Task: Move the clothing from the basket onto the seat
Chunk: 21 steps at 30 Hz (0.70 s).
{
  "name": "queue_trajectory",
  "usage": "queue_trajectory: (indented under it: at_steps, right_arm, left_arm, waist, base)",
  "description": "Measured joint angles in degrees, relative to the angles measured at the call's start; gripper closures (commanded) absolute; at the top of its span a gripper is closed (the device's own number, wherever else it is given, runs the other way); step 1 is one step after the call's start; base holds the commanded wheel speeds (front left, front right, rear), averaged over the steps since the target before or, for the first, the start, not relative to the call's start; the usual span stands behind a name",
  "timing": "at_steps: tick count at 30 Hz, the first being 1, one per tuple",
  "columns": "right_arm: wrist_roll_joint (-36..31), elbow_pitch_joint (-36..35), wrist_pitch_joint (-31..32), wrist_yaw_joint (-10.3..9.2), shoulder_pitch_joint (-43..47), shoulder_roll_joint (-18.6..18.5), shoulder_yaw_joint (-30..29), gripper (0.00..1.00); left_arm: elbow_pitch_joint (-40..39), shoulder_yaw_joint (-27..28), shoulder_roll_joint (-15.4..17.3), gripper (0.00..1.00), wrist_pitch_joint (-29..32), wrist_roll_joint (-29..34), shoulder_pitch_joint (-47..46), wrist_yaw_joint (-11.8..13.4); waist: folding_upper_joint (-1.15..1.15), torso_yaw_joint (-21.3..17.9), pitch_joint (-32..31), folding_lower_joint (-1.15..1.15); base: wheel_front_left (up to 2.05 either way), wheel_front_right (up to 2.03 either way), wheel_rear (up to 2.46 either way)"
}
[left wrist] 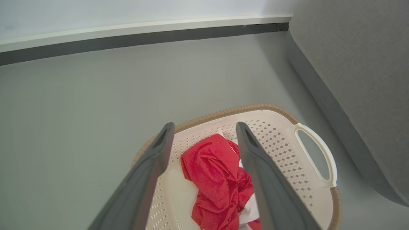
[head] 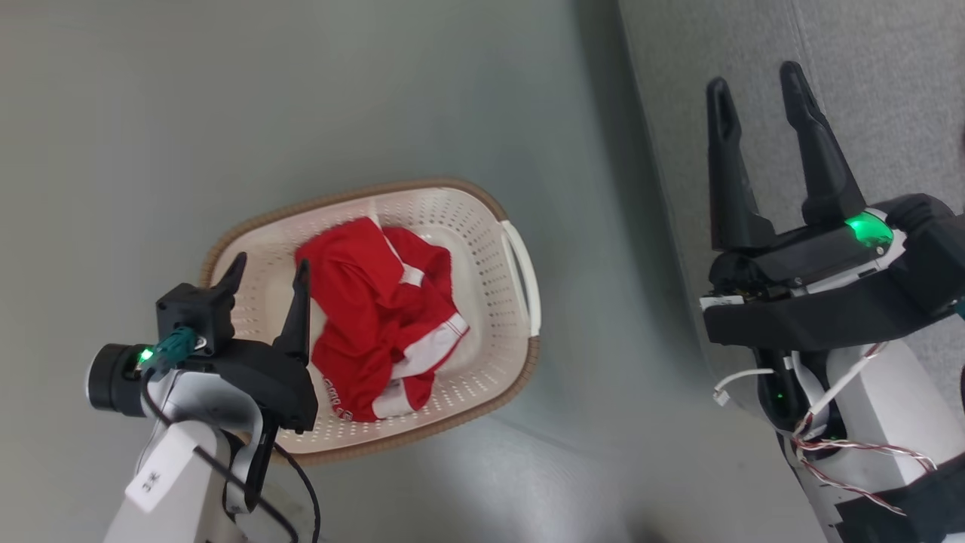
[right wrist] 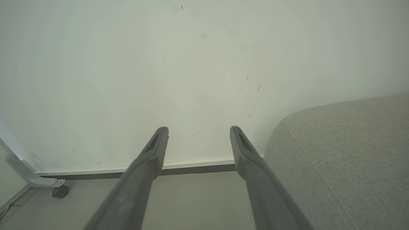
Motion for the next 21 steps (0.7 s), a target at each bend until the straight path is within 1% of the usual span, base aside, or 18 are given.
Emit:
queue_trajectory:
  at_steps: [7,9,13,15,21]
  right_arm:
    - [0.00,1.37,-1.27,1.02,-2.21,2.05,1.96,0.00]
    - [0.00,1.75,-1.40,1.10,-2.75,2.47,2.26,0.00]
    - [0.00,2.58,-2.14,1.53,-3.16,3.10,2.76,0.00]
    - [0.00,2.87,-2.40,2.00,-3.34,3.49,3.01,0.00]
    - [0.01,3.41,-3.34,2.10,-4.03,4.12,3.25,0.00]
  left_arm:
    - [5.67,-1.90,0.05,0.00,2.15,0.65,-1.92,-1.45]
    - [7.01,-2.59,0.12,0.00,2.79,0.97,-2.05,-1.53]
    - [9.62,-3.21,0.25,0.00,4.12,1.04,-3.10,-2.46]
    - [10.98,-3.33,0.22,0.00,4.98,1.04,-3.69,-2.53]
    - [14.47,-3.28,0.30,0.00,6.95,0.99,-5.58,-3.01]
  waist:
    - [0.00,-3.03,2.84,0.00]
    - [0.00,-3.90,3.47,0.00]
    - [0.00,-5.52,4.63,-0.01]
    - [0.00,-6.30,5.17,-0.01]
    - [0.00,-8.39,6.75,-0.01]
  base:
    - [0.00,0.00,0.00]
    - [0.00,0.00,0.00]
    - [0.00,0.00,0.00]
    - [0.00,0.00,0.00]
    - [0.00,0.00,0.00]
